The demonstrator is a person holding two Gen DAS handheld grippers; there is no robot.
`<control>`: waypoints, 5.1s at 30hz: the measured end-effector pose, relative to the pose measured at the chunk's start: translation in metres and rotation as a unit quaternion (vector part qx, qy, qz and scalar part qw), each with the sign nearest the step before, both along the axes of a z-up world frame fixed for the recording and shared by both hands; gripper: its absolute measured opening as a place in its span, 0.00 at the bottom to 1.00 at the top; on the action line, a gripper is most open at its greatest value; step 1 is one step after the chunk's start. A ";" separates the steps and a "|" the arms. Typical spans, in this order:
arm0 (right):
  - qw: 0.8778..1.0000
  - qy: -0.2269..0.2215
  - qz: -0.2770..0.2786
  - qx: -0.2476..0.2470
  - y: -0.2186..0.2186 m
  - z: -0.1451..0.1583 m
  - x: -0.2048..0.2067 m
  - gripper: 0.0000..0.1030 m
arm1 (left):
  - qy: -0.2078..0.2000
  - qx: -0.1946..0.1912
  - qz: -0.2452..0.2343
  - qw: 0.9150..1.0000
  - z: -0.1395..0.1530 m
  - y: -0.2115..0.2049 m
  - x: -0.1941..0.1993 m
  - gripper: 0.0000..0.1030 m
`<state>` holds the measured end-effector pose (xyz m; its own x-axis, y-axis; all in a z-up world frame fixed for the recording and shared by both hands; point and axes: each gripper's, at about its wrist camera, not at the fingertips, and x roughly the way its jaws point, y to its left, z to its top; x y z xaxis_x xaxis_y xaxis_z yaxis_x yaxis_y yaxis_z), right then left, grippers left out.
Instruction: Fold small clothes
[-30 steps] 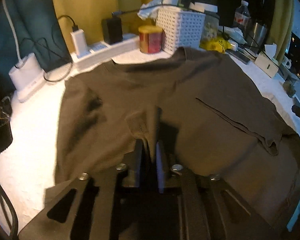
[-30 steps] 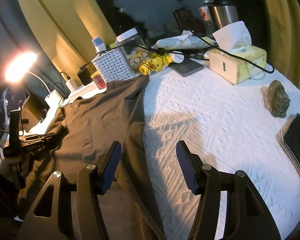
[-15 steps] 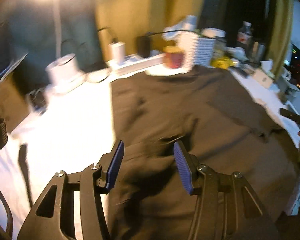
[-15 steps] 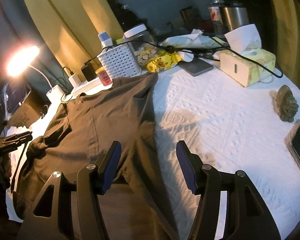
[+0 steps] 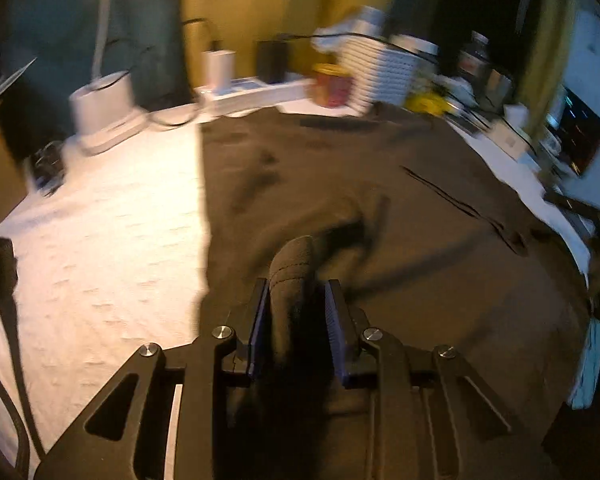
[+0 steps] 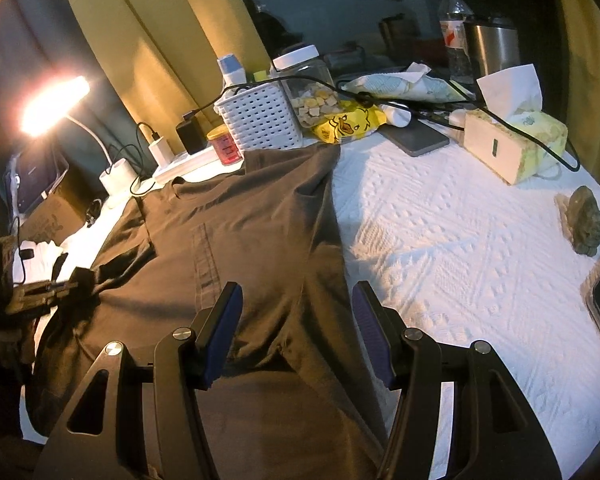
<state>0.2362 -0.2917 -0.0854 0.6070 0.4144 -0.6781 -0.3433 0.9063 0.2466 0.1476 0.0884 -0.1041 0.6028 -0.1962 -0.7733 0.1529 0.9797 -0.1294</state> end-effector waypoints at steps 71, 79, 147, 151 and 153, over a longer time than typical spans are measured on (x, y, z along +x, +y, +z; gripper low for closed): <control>0.981 -0.004 0.034 -0.191 0.036 -0.026 -0.046 0.77 | -0.012 0.024 -0.007 1.000 0.011 -0.026 -0.015 0.66; 0.982 -0.020 0.025 -0.188 0.033 -0.014 -0.069 0.77 | -0.027 0.024 0.005 0.999 0.016 -0.021 -0.046 0.66; 0.990 -0.052 -0.005 -0.135 -0.047 -0.008 -0.156 0.07 | -0.116 0.082 0.154 0.978 0.025 0.011 -0.223 0.05; 0.989 -0.065 -0.012 -0.132 -0.051 0.002 -0.158 0.06 | -0.130 0.077 0.159 0.976 0.033 0.012 -0.219 0.05; 0.989 -0.070 -0.013 -0.128 -0.052 0.007 -0.159 0.06 | -0.136 0.073 0.163 0.974 0.037 0.013 -0.217 0.05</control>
<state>0.0774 -0.3433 -0.0787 0.7107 0.2228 -0.6673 -0.3341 0.9416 -0.0415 -0.0698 0.1018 -0.0676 0.8014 0.1403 -0.5814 -0.1604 0.9869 0.0170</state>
